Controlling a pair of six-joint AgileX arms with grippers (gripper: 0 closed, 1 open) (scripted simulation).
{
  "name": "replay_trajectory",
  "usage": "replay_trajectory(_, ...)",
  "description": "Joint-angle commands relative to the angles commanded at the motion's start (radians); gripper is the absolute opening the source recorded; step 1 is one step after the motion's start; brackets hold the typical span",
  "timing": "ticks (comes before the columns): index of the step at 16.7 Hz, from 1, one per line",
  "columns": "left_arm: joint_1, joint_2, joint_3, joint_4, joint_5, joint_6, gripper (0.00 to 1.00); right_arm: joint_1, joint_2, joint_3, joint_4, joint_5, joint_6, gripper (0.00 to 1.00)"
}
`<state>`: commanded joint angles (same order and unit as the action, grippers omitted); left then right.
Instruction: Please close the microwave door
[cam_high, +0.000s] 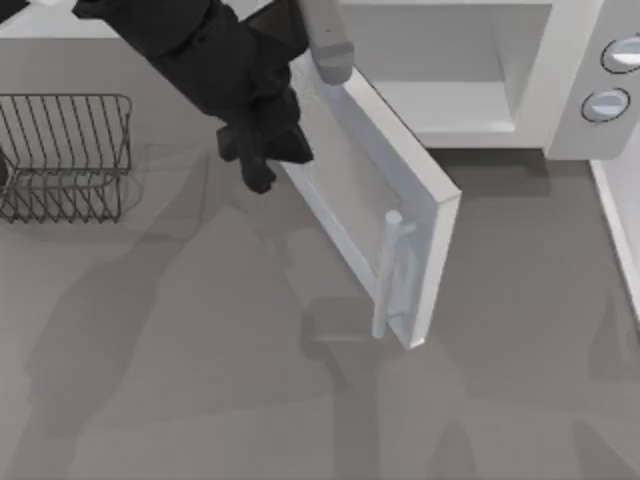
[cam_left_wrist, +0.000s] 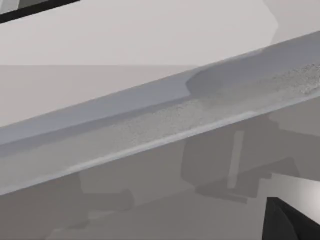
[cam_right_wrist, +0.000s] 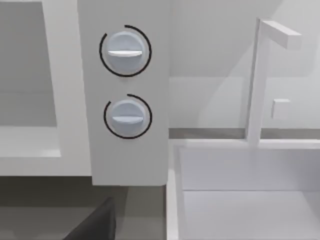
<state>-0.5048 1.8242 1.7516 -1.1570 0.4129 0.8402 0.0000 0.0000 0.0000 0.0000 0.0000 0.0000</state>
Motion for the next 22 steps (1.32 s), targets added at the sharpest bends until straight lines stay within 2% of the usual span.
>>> replay_trajectory(22,-0.104,0.082,0.103,0.020,-0.038,-0.111,0.00,0.000,0.000,0.000,0.000,0.000,0.000,1.00)
